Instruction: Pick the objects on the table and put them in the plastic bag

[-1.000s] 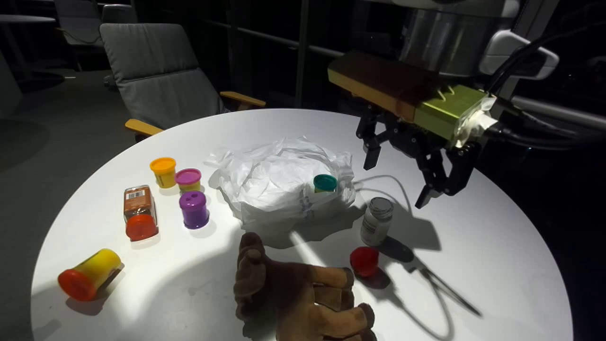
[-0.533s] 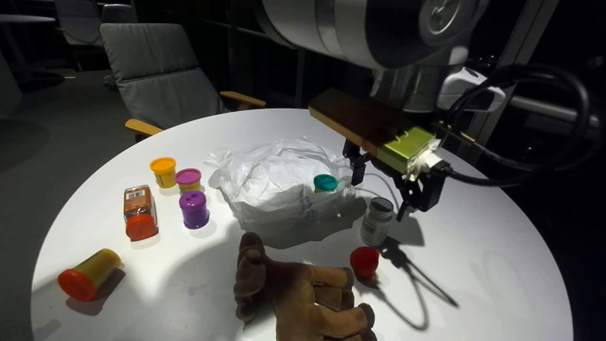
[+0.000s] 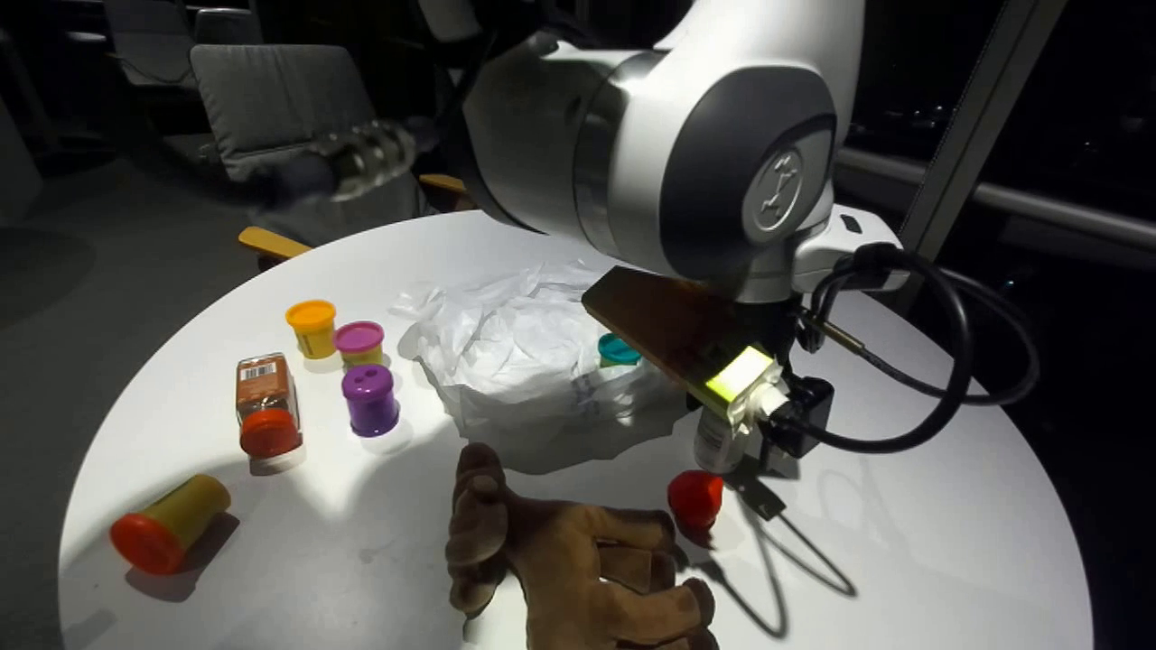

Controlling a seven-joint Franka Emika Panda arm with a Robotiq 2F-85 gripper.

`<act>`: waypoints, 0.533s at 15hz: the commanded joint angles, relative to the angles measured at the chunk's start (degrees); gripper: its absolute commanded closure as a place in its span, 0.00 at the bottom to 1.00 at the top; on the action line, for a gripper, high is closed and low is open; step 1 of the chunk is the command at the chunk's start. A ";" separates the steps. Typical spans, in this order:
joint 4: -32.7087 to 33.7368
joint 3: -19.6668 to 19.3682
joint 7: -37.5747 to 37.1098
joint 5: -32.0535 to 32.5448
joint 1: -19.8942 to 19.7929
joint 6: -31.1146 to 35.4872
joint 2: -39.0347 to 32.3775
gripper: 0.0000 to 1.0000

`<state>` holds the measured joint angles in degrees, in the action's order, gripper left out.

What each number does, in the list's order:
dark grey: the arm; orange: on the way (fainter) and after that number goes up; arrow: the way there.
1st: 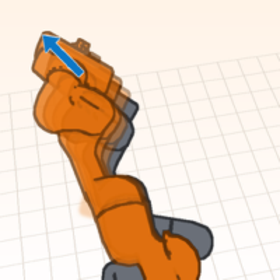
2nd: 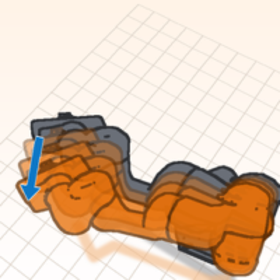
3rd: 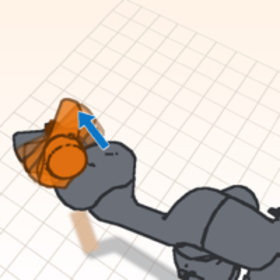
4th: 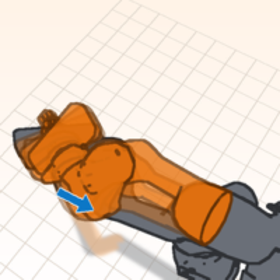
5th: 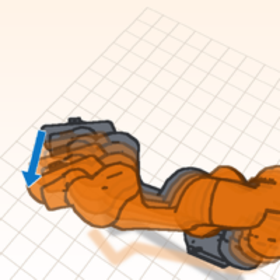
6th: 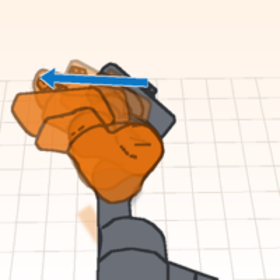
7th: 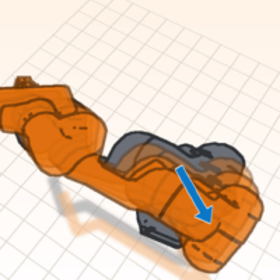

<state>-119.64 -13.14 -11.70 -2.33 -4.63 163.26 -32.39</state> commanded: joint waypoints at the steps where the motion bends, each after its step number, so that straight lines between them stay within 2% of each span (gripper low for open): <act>1: 1.00 -2.20 -2.50 0.63 1.59 2.16 -1.11 0.43; 5: 1.49 -2.54 -2.67 0.27 1.29 2.89 -1.39 0.75; 8: 1.85 -3.18 -3.01 0.49 1.47 2.10 -1.28 0.75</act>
<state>-119.03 -15.00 -13.26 -2.33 -4.06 164.81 -33.23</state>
